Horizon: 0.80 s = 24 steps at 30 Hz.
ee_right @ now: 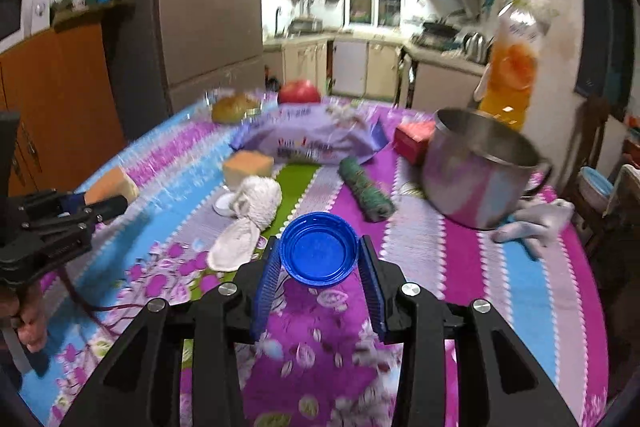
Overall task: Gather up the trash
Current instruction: 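Carry the sponge and blue cap with both grippers over the green basin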
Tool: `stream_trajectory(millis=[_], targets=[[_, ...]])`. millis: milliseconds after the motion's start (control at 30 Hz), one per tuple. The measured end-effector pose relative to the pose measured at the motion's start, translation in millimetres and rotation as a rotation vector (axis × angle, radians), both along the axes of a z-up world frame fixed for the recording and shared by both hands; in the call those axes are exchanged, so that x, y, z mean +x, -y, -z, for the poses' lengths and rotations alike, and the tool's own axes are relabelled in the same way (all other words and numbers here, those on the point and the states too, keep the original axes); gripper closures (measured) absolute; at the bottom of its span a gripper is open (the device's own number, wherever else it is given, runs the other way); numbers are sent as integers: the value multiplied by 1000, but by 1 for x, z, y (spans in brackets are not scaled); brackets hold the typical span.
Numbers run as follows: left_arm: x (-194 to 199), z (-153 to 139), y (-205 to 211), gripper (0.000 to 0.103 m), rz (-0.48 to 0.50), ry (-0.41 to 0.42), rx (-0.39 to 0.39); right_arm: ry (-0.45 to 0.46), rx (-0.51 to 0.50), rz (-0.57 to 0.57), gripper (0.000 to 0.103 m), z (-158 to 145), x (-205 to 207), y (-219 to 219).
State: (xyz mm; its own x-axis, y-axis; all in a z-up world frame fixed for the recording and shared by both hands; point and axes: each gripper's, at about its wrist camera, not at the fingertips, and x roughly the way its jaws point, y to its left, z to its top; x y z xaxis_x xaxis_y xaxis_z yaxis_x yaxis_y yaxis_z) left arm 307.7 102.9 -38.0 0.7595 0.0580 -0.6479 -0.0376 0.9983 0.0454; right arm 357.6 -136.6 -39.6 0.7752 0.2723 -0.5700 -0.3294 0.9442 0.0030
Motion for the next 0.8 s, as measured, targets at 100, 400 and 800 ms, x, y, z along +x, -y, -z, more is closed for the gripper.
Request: stream_trajectory(millis=[100, 400, 800], targets=[[-25, -14, 12, 74, -8, 51, 4, 53, 31, 36, 63, -12, -33, 13], [-82, -38, 60, 74, 45, 141, -10, 119, 87, 96, 63, -29, -113, 35], [-126, -49, 117, 73, 132, 175, -44, 199, 64, 148, 63, -46, -184, 52]])
